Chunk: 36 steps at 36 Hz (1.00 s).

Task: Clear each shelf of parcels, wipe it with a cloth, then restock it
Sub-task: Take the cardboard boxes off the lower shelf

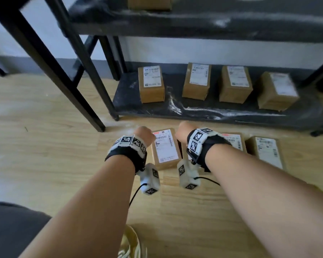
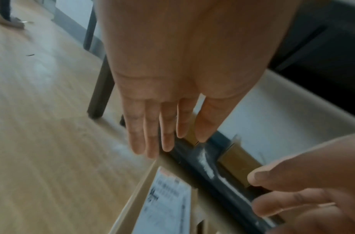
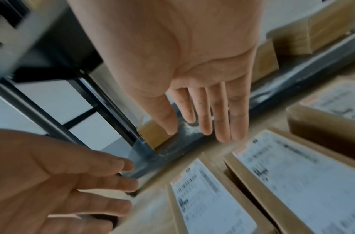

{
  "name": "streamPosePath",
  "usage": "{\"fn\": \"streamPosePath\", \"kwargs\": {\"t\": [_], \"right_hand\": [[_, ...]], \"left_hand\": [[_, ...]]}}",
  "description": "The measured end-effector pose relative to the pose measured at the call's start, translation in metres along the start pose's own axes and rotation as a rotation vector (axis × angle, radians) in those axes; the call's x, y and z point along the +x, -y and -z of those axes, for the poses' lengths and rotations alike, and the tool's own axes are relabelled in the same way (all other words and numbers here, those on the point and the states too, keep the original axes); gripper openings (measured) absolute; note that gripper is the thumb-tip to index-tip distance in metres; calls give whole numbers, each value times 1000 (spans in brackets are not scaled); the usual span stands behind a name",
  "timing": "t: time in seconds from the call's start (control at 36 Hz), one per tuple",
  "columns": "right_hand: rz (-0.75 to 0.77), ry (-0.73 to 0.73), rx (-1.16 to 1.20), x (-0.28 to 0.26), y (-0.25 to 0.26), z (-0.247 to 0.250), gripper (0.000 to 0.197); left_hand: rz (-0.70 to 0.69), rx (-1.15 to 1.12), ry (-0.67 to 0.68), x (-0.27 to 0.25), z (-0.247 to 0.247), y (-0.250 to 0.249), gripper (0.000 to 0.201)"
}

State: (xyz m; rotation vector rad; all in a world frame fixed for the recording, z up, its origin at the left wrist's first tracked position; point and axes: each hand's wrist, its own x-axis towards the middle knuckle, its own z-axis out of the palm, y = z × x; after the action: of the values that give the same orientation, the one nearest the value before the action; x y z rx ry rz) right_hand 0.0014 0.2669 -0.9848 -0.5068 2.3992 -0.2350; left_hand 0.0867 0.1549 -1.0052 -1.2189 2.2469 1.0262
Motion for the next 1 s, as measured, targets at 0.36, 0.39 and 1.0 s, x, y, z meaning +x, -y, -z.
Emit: {"fn": "streamPosePath", "kwargs": {"t": [0.36, 0.39, 1.0], "right_hand": [[219, -449, 59, -88, 38, 153, 11], [231, -478, 69, -93, 43, 166, 11], [320, -503, 356, -13, 145, 274, 39]], "left_hand": [[-425, -117, -448, -114, 138, -84, 32], [-439, -102, -461, -119, 149, -90, 32], [-434, -162, -566, -41, 271, -172, 30]]}}
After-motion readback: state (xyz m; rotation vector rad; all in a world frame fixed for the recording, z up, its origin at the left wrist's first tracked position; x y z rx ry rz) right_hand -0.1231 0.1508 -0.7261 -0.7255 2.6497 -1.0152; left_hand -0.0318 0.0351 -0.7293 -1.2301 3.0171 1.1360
